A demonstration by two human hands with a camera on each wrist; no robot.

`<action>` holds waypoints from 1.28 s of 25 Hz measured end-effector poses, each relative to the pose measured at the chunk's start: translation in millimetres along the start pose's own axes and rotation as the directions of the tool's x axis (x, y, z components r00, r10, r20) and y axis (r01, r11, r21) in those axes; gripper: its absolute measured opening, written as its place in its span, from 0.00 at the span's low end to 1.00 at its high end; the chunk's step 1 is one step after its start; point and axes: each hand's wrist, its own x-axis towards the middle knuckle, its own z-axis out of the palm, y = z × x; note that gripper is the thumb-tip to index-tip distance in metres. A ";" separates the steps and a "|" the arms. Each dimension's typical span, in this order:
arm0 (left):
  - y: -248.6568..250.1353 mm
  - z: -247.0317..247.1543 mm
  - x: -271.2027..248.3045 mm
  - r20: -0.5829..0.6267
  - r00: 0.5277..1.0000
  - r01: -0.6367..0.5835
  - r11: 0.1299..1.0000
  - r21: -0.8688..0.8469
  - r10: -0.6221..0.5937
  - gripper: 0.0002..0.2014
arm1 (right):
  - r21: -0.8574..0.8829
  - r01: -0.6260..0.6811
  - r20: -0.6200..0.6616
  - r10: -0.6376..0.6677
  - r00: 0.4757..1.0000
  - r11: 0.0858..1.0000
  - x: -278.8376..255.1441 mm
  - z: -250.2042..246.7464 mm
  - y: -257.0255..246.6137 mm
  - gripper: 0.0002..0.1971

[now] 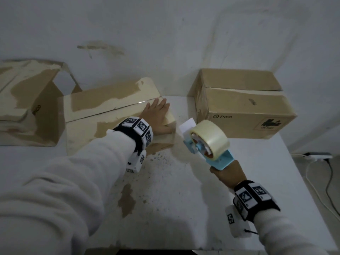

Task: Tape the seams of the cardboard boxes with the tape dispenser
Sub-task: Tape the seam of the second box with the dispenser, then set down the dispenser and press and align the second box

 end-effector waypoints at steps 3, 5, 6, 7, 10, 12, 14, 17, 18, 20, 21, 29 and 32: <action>7.0 6.5 3.8 -0.051 0.998 0.046 0.998 -0.037 -0.048 0.44 | -0.226 0.114 0.184 -0.072 0.980 0.967 4.8 -7.5 13.4 0.14; 9.6 14.5 7.2 -0.077 0.994 0.073 0.997 0.016 -0.071 0.43 | -0.413 0.290 0.323 -0.158 0.933 0.863 10.0 -4.1 17.7 0.21; 10.0 17.3 8.3 -0.088 0.993 0.078 0.997 0.028 -0.075 0.42 | -0.467 0.365 0.377 -0.192 0.906 0.805 12.1 1.1 18.8 0.22; 10.0 17.9 9.0 -0.095 0.993 0.076 0.997 0.029 -0.073 0.42 | -0.512 0.427 0.423 -0.215 0.880 0.745 14.3 8.2 19.5 0.22; 9.4 16.5 8.8 -0.102 0.994 0.041 0.998 0.045 -0.036 0.42 | -0.612 0.564 0.502 -0.279 0.818 0.554 19.9 32.0 16.0 0.20; 9.3 15.0 8.5 -0.082 0.997 -0.008 0.999 0.049 0.012 0.42 | -0.638 0.597 0.497 -0.333 0.801 0.486 24.0 41.4 12.1 0.22; 9.6 15.1 7.7 -0.065 0.996 -0.063 0.995 0.073 0.068 0.43 | -0.631 0.604 0.470 -0.379 0.797 0.487 29.4 49.1 10.2 0.24; 10.1 16.2 6.7 -0.083 0.989 -0.118 0.990 0.080 0.124 0.43 | -0.654 0.565 0.453 -0.338 0.825 0.502 34.3 59.9 4.8 0.26; 9.7 16.7 7.3 -0.087 0.988 -0.122 0.990 0.073 0.128 0.44 | -0.677 0.552 0.452 -0.318 0.834 0.487 35.8 63.1 3.1 0.27; 9.2 18.2 9.0 -0.085 0.989 -0.118 0.990 0.075 0.124 0.47 | -0.698 0.518 0.434 -0.282 0.855 0.495 37.4 63.8 0.0 0.29; 8.9 18.9 10.0 -0.084 0.989 -0.115 0.990 0.087 0.122 0.49 | -0.692 0.493 0.423 -0.257 0.869 0.528 37.8 61.8 -0.5 0.32; -21.8 10.5 -33.9 -0.322 0.945 0.015 0.992 -0.126 -0.055 0.46 | -0.127 0.513 -0.390 -0.519 0.761 0.849 52.3 38.6 -74.5 0.16; -68.7 13.4 -69.7 -0.511 0.848 0.016 0.970 -0.243 -0.142 0.39 | -0.068 0.592 -0.461 -0.552 0.695 0.803 55.6 44.2 -121.8 0.14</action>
